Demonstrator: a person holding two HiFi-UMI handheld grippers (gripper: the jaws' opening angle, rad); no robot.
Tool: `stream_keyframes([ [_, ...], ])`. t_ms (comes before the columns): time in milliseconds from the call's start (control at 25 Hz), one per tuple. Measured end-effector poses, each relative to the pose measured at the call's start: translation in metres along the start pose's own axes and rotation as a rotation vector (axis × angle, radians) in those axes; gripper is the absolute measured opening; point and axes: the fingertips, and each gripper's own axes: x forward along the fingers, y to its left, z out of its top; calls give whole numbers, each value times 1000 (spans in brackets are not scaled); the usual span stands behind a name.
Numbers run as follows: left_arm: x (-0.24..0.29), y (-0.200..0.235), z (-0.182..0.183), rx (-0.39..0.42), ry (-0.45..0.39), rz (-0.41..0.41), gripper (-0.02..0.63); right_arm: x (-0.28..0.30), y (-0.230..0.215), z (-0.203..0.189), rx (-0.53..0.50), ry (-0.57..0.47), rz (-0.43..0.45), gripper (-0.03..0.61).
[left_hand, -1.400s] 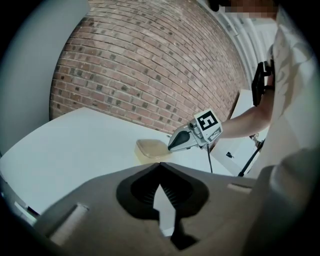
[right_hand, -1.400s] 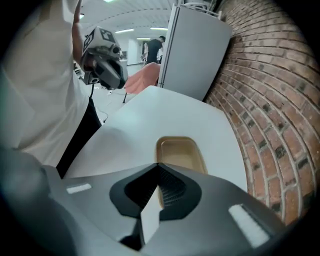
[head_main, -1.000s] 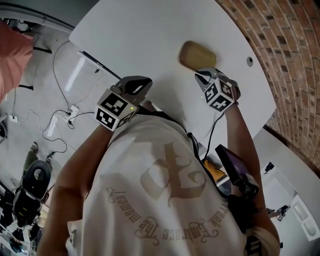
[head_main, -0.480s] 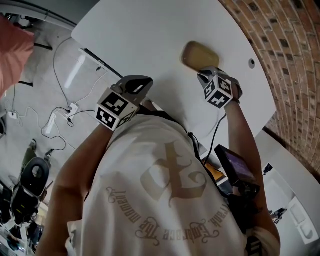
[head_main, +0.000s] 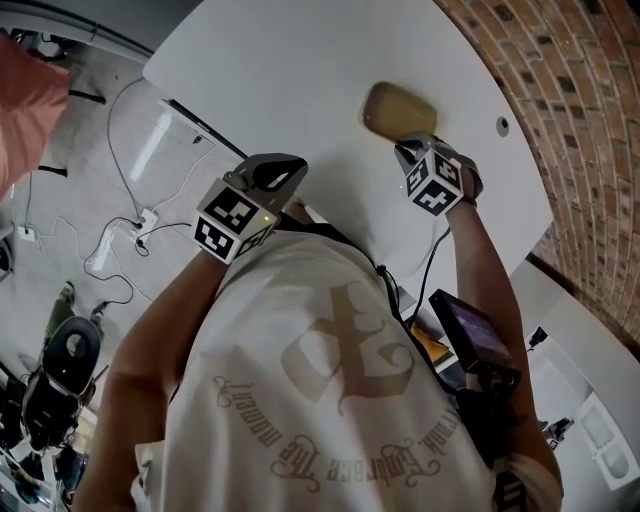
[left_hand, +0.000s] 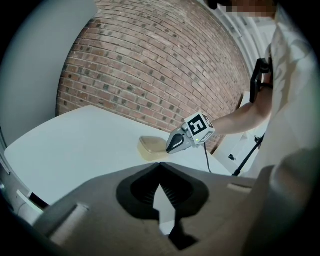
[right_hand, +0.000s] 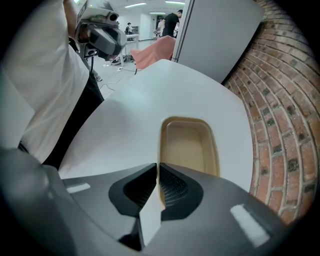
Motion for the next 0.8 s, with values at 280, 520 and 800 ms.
stream_keyframes([
  [280, 0, -2, 3, 14, 6, -8, 3, -9, -4, 1, 47, -29, -20, 25],
  [520, 2, -2, 8, 31, 6, -27, 3, -23, -8, 6, 83, -57, -43, 25],
  [800, 10, -6, 17, 61, 4, -63, 3, -47, -12, 8, 123, -94, -91, 25],
])
